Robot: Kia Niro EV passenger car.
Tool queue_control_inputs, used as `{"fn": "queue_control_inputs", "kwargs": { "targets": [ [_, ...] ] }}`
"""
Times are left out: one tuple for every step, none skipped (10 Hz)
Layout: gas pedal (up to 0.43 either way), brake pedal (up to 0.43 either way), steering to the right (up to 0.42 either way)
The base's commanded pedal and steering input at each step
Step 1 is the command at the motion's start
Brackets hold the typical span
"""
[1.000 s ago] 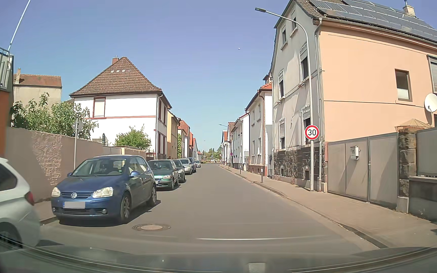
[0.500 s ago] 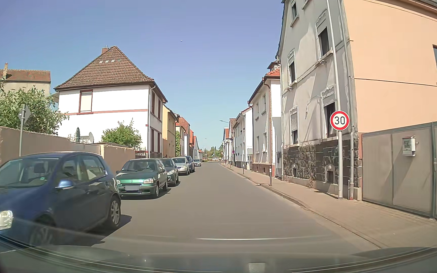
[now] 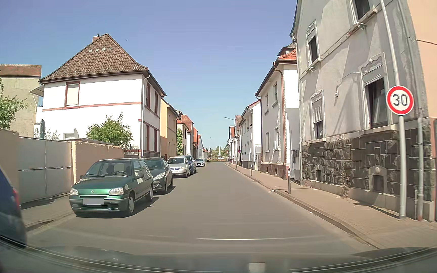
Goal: Follow the waypoints while adhering to traffic rules and regulations
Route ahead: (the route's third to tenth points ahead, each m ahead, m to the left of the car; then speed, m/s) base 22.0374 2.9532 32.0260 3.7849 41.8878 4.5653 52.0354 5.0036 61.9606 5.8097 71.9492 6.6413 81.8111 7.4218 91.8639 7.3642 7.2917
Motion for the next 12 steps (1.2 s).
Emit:
{"fn": "queue_control_inputs", "kwargs": {
  "targets": [
    [0.197,0.030,-0.026],
    [0.189,0.030,-0.023],
    [0.189,0.030,-0.022],
    [0.169,0.030,-0.021],
    [0.157,0.030,-0.020],
    [0.138,0.030,-0.019],
    [0.110,0.030,-0.018],
    [0.098,0.030,-0.018],
    [0.087,0.030,-0.018],
    [0.087,0.030,-0.017],
    [0.087,0.030,-0.014],
    [0.087,0.030,-0.010]
  ]
}}
